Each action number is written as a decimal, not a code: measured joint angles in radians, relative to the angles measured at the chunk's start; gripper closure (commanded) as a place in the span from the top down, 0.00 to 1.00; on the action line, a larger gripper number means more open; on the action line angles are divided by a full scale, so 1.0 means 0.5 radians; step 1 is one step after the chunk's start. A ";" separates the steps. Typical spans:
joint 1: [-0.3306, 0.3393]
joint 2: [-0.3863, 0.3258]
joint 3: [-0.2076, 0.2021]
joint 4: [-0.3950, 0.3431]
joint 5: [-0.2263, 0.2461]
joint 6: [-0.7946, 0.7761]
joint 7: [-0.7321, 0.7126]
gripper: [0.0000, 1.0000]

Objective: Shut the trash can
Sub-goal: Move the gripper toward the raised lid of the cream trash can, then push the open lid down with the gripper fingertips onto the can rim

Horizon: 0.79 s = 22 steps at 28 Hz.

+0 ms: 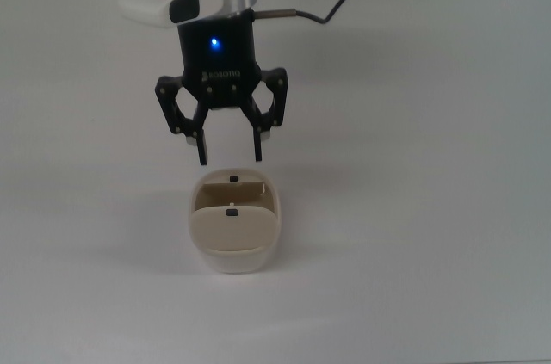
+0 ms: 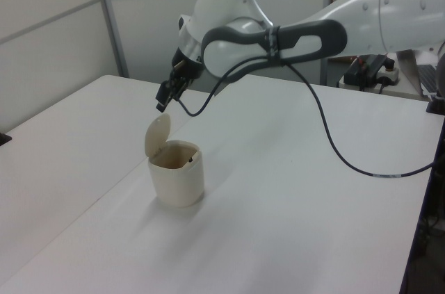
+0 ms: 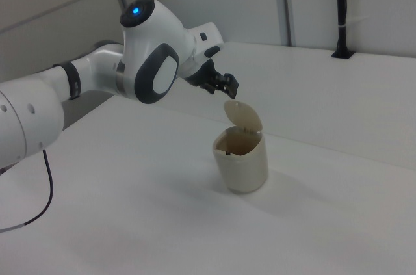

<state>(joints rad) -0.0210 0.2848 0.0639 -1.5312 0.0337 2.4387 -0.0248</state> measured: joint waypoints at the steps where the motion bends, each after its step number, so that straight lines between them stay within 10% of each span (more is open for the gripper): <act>1: 0.002 0.009 0.000 0.000 -0.019 0.033 0.024 0.39; 11: 0.032 0.125 0.003 0.040 -0.186 0.346 0.097 0.06; 22: 0.037 0.319 0.003 0.211 -0.312 0.348 0.100 0.00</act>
<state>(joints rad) -0.0027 0.4442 0.0654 -1.4257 -0.1223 2.6127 0.0250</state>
